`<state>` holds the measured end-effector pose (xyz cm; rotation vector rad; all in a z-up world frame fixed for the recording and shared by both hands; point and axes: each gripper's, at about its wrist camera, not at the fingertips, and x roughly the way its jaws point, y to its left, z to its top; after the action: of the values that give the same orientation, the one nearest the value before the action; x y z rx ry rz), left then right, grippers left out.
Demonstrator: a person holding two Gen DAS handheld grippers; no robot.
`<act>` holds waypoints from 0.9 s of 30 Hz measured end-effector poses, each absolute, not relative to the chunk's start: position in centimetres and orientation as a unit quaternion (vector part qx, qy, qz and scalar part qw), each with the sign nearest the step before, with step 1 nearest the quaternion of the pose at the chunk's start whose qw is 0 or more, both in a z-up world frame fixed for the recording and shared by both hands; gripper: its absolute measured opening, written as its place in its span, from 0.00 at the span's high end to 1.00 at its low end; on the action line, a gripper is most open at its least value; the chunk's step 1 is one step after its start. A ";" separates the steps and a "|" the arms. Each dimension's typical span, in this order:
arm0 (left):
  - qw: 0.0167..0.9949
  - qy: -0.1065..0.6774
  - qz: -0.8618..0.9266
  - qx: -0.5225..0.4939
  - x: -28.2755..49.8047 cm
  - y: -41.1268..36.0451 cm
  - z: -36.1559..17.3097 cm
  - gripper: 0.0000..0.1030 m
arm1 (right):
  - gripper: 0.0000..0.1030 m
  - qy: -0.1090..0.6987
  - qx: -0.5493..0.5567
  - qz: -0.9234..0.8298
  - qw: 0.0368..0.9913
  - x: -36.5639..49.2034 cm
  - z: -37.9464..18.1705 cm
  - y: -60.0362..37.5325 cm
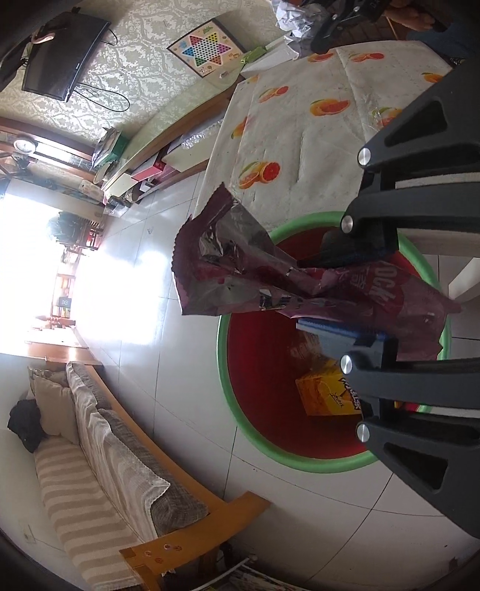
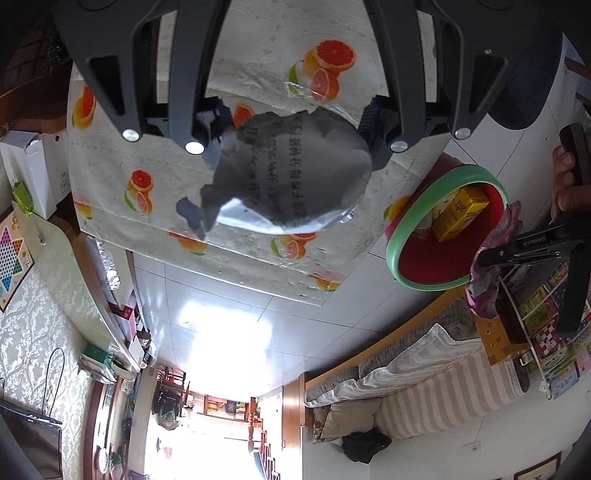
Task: Collect trash
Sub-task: 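Drop the pink bag into the red bin with the left tool while the right carries the paper, then lower the white crumpled paper into the red bin and open the right tool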
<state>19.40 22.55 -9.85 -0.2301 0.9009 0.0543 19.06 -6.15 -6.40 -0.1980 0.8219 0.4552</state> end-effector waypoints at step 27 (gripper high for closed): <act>0.907 0.370 0.142 -0.140 9.5 30.7 -8.7 0.08 | 0.49 0.370 -0.153 0.325 0.857 20.4 -5.6 10.4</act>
<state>9.52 30.72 -8.67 -0.2880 0.7640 0.2925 20.39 10.42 -5.61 -0.3207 0.7777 0.6823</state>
